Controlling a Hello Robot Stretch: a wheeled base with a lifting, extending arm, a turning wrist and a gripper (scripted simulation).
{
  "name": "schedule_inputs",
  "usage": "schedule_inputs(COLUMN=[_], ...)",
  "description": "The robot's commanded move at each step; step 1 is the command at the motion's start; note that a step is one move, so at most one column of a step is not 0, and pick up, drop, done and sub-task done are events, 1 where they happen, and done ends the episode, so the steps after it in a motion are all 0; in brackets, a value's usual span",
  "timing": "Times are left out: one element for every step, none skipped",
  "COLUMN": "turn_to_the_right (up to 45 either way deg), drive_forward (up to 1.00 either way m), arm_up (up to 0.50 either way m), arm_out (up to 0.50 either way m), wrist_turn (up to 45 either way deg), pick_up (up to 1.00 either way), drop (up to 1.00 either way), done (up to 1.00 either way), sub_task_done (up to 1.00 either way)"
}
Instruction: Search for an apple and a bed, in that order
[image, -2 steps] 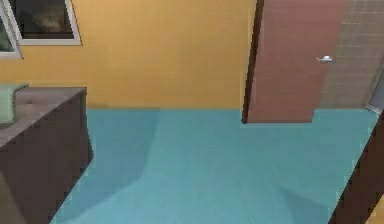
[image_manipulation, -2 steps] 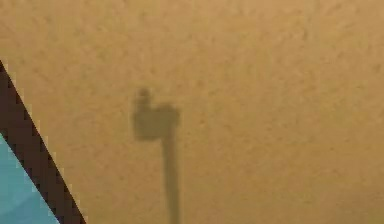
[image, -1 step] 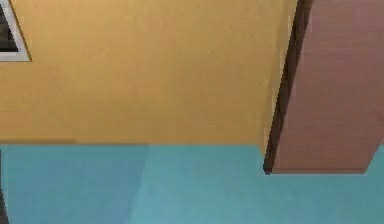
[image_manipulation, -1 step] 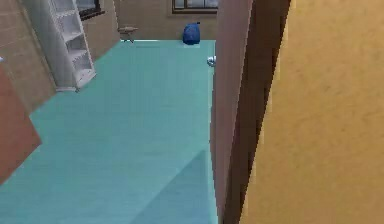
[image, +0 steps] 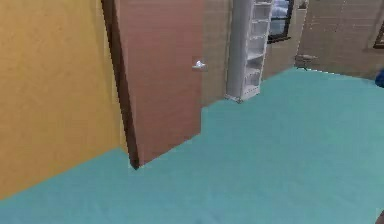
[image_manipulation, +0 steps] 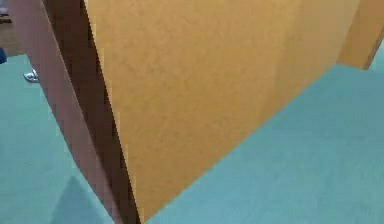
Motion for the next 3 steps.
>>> schedule_inputs(turn_to_the_right=[39.0,0.0,-15.0], drive_forward=[0.00,0.30,0.00], arm_up=[0.00,0.00,0.00], arm_out=[0.00,0.00,0.00], wrist_turn=[0.0,0.0,0.0], pick_up=[0.00,0.00,0.00], drop=[0.00,0.00,0.00], done=[0.00,0.00,0.00], sub_task_done=[0.00,0.00,0.00])
